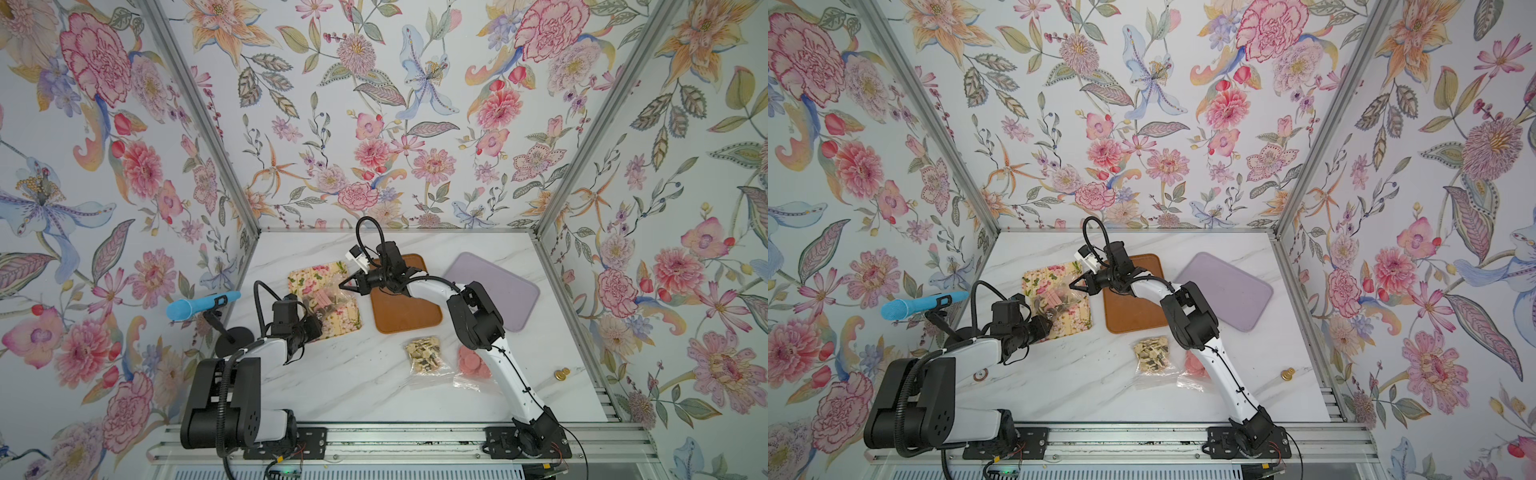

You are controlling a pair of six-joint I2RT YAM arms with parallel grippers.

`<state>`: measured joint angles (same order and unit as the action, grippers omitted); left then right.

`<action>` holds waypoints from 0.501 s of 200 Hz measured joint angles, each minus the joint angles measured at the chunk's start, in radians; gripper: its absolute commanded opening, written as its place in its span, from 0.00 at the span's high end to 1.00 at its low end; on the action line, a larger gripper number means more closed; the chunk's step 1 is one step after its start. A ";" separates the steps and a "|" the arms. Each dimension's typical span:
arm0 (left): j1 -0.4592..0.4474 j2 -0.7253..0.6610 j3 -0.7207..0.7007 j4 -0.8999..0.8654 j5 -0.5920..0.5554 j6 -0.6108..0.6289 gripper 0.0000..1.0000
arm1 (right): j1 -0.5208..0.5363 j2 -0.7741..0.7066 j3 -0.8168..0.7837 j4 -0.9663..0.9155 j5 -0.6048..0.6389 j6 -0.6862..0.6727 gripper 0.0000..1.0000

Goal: Pour cookies out of the ziploc bag
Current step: 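Pour the cookies out of the ziploc bag onto the tray.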

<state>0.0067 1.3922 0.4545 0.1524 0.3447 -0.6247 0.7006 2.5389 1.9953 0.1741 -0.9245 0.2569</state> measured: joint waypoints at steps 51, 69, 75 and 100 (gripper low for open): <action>0.000 0.008 0.000 0.002 0.000 -0.001 0.83 | 0.000 0.000 0.000 -0.002 0.000 0.000 1.00; 0.000 0.009 0.000 0.002 0.001 0.001 0.85 | 0.000 0.000 0.000 -0.002 -0.001 0.000 1.00; 0.000 0.009 0.001 0.002 0.000 0.001 0.87 | 0.000 0.000 0.000 -0.002 -0.001 0.000 1.00; 0.000 0.009 0.006 0.001 0.000 0.009 0.98 | 0.000 0.000 0.000 -0.002 -0.003 0.000 1.00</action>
<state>0.0067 1.4010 0.4606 0.1535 0.3443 -0.6159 0.7006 2.5389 1.9953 0.1722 -0.9276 0.2569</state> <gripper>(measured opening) 0.073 0.040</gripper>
